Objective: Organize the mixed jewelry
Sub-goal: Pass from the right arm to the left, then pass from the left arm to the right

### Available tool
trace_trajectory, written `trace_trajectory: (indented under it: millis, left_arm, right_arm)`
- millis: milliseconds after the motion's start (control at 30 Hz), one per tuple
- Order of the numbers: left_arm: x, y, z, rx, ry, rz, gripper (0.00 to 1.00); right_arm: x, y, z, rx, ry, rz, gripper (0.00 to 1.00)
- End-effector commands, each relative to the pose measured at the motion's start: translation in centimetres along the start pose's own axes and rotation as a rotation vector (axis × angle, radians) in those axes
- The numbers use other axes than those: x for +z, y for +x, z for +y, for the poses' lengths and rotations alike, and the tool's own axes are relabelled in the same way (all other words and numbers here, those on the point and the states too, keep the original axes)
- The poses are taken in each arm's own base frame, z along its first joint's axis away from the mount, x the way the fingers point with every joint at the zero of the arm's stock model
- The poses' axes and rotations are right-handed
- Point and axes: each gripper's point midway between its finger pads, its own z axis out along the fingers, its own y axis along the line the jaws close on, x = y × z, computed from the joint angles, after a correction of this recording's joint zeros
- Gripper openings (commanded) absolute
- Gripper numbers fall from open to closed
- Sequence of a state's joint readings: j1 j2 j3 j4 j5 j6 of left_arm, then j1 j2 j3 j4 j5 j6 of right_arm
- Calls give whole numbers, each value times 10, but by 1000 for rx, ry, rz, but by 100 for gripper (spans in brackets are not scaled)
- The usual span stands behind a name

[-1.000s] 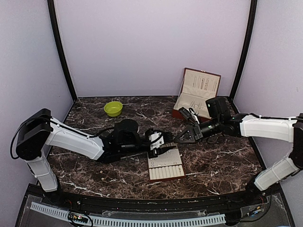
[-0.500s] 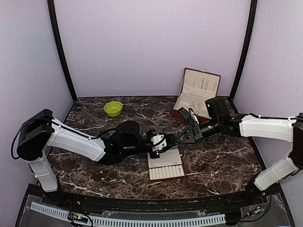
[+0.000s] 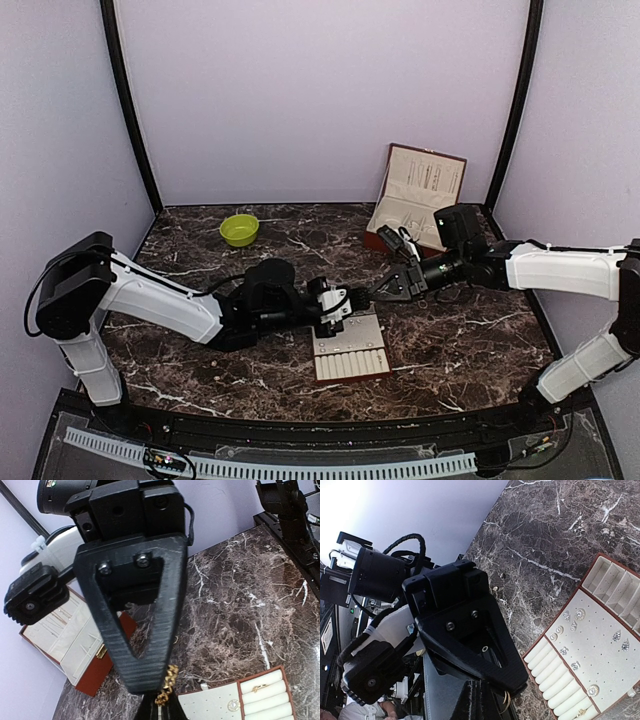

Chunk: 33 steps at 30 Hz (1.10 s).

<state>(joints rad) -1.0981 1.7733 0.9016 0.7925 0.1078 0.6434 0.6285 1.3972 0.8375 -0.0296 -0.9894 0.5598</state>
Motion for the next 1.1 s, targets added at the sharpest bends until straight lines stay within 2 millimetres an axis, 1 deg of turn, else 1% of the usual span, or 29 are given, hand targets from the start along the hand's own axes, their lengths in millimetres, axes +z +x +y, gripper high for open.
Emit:
trace_trajectory:
  millis: [0,167,367,433,533,567,600,633,667,700,733,767,800,833,867,967,1000,1033,1067]
  left_arm:
    - [-7,-23,14,-12,-57,-71,0]
    - [-11,-22,15,-62,-61,-62,0]
    - [-13,-13,12,-197,-28,-5,0]
    - [-17,-9,9,-248,-3,14,0]
    - [-25,0,8,-342,21,42,0]
    - [-29,-1,8,-362,38,45,0]
    - [-32,2,11,-403,39,53,0]
    - [-37,1,10,-425,65,55,0]
    - [-40,4,15,-466,66,61,0]
    - [-44,3,12,-492,99,69,0]
    - [-48,6,19,-530,100,74,0]
    - [-52,6,16,-569,139,82,0]
    - [-55,7,23,-591,142,85,0]
    - [-59,6,19,-627,192,93,0]
    - [-63,5,19,-655,236,101,0]
    - [-68,-1,18,-715,342,113,0]
    - [-70,-7,15,-738,405,117,0]
    - [-70,-16,21,-730,426,101,0]
    - [-73,-17,10,-753,495,117,0]
  right_arm:
    - [3,-5,2,-32,0,-12,0]
    - [2,-7,3,-45,5,-18,0]
    - [-1,-13,5,-73,28,-42,0]
    - [-4,-18,7,-89,40,-63,11]
    - [-11,-27,9,-111,69,-109,23]
    - [-14,-29,9,-115,78,-122,27]
    - [-16,-32,9,-119,87,-136,30]
    - [-18,-34,9,-127,99,-149,31]
    - [-20,-35,9,-132,111,-160,33]
    - [-22,-37,10,-143,125,-173,35]
    - [-24,-38,8,-149,147,-184,37]
    - [-26,-39,7,-154,168,-194,39]
    - [-28,-40,7,-167,189,-201,40]
    - [-30,-40,4,-173,218,-209,41]
    - [-30,-40,5,-189,234,-210,41]
    - [-25,-39,14,-228,240,-203,40]
    - [-22,-39,19,-242,230,-199,38]
    - [-19,-39,22,-250,220,-195,37]
    - [-15,-39,26,-258,208,-190,37]
